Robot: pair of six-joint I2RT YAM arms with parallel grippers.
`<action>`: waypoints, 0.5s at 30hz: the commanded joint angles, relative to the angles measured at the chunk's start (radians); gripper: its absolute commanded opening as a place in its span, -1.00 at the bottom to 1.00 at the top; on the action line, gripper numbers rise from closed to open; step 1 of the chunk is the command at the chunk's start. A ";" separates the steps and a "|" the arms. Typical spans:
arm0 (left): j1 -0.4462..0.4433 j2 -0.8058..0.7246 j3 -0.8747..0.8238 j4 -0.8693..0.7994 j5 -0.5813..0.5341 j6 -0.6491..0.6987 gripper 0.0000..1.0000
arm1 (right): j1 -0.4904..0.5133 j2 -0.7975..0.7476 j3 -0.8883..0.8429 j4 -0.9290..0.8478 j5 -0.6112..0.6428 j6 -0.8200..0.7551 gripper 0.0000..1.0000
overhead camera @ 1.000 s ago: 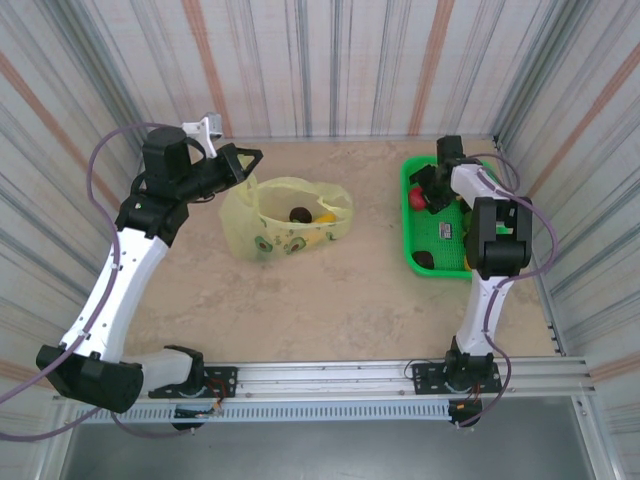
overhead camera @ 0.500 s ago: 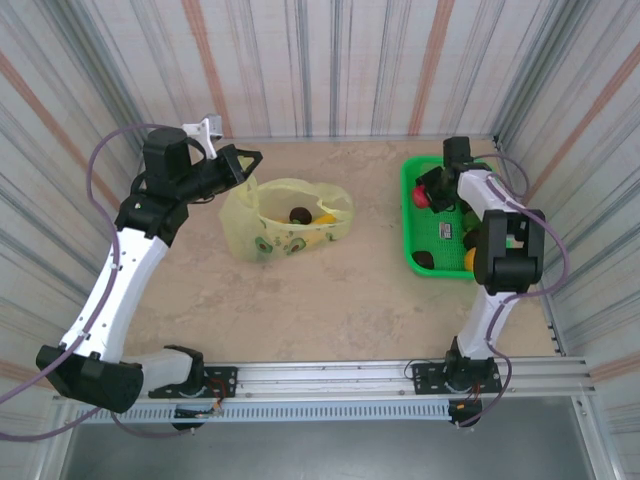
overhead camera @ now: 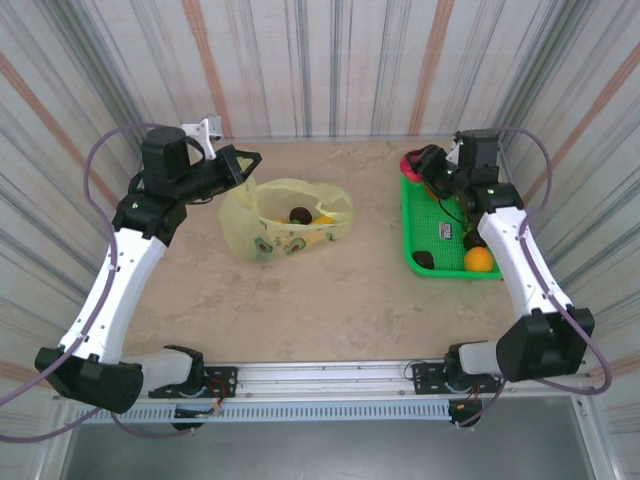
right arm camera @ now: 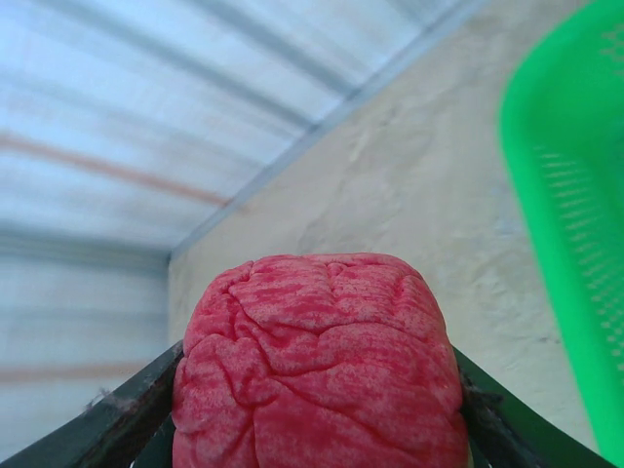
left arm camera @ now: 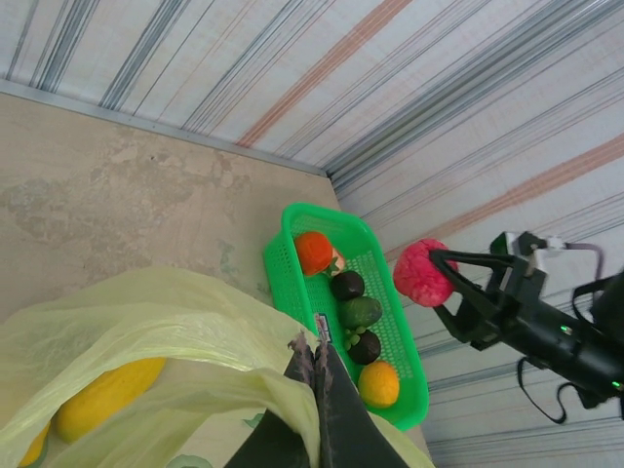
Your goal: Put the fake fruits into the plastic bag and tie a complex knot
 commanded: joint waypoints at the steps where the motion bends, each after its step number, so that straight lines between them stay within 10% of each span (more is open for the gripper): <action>1: 0.013 -0.019 0.038 -0.028 -0.008 0.032 -1.00 | 0.121 -0.040 0.129 -0.036 -0.061 -0.180 0.17; 15: 0.014 -0.017 0.064 -0.054 -0.021 0.044 -1.00 | 0.755 0.209 0.534 -0.346 0.272 -0.486 0.16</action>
